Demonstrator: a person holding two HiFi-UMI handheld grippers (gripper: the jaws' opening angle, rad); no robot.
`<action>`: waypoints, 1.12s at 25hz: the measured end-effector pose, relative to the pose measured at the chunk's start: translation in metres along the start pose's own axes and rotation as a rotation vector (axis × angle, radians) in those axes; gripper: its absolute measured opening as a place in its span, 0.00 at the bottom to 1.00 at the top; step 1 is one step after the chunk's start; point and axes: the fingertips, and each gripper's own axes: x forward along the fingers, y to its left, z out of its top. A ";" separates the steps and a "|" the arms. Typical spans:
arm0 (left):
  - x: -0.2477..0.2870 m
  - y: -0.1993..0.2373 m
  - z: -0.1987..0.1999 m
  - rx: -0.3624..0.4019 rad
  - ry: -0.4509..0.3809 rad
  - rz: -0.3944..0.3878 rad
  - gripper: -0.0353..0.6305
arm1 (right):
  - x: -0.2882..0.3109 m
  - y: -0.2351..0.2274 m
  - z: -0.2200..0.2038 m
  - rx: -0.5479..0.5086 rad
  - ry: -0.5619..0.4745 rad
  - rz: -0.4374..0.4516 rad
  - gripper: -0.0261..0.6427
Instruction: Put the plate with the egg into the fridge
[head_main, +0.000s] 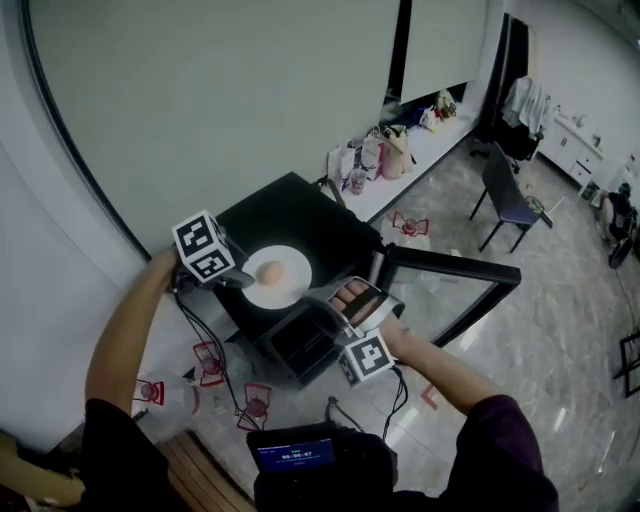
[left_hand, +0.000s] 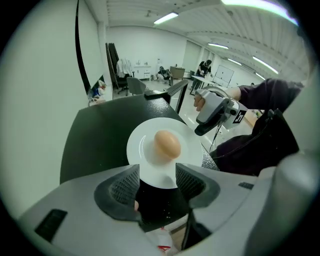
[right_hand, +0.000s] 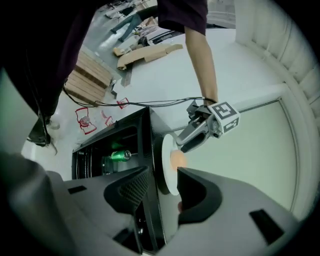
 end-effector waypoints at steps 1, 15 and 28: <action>0.003 0.003 -0.001 -0.020 0.014 -0.025 0.33 | 0.002 0.004 -0.002 -0.021 -0.001 0.025 0.28; 0.019 -0.006 0.020 -0.034 0.057 -0.129 0.33 | 0.009 0.014 -0.008 -0.161 -0.025 0.054 0.28; 0.006 -0.025 0.028 0.026 -0.036 0.027 0.33 | -0.002 0.014 0.016 -0.300 -0.032 -0.073 0.09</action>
